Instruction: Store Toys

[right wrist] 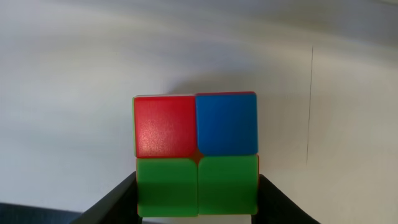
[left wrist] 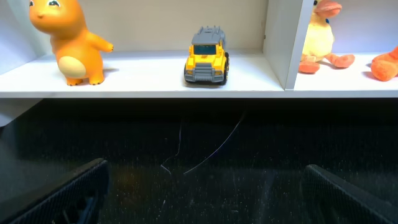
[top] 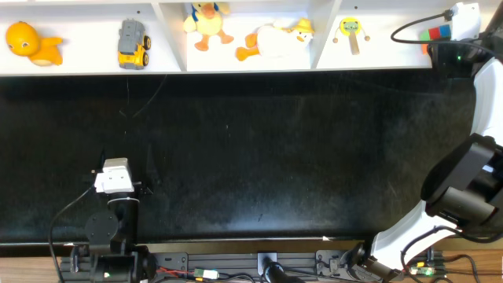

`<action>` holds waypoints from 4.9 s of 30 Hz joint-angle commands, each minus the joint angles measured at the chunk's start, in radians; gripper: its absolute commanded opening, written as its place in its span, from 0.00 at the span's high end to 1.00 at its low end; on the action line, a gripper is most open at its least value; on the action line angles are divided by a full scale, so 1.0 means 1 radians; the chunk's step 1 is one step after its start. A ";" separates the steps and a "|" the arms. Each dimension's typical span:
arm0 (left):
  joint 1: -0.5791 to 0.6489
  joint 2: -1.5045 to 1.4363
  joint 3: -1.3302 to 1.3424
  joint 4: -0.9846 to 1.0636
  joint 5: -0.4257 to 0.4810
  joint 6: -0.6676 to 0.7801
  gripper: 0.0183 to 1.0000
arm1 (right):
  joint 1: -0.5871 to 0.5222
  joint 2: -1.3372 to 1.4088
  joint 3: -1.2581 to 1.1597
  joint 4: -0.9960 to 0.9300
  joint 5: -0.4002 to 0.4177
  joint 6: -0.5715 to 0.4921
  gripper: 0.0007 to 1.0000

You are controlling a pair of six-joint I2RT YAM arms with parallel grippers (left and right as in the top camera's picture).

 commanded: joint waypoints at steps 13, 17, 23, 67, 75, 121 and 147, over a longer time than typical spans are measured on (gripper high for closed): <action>-0.002 -0.008 -0.002 -0.001 0.002 0.015 0.00 | 0.007 0.014 0.036 0.070 -0.011 0.063 0.00; -0.002 -0.008 -0.002 -0.001 0.002 0.015 0.00 | 0.007 -0.013 0.031 0.033 -0.011 0.090 0.00; -0.002 -0.008 -0.002 -0.001 0.002 0.015 0.00 | 0.007 -0.091 -0.014 0.027 -0.011 0.090 0.00; -0.002 -0.008 -0.002 -0.001 0.002 0.015 0.00 | 0.568 -1.303 -1.461 0.830 0.237 0.488 0.00; -0.002 -0.008 -0.002 -0.001 0.002 0.015 0.00 | 0.568 -1.500 -1.613 0.874 0.237 0.487 0.00; -0.002 -0.008 -0.002 -0.001 0.002 0.015 0.00 | 0.393 -1.990 -1.718 0.674 0.203 0.681 0.01; -0.002 -0.008 -0.002 -0.001 0.002 0.015 0.00 | 0.407 -1.989 -1.718 0.656 0.252 0.774 0.01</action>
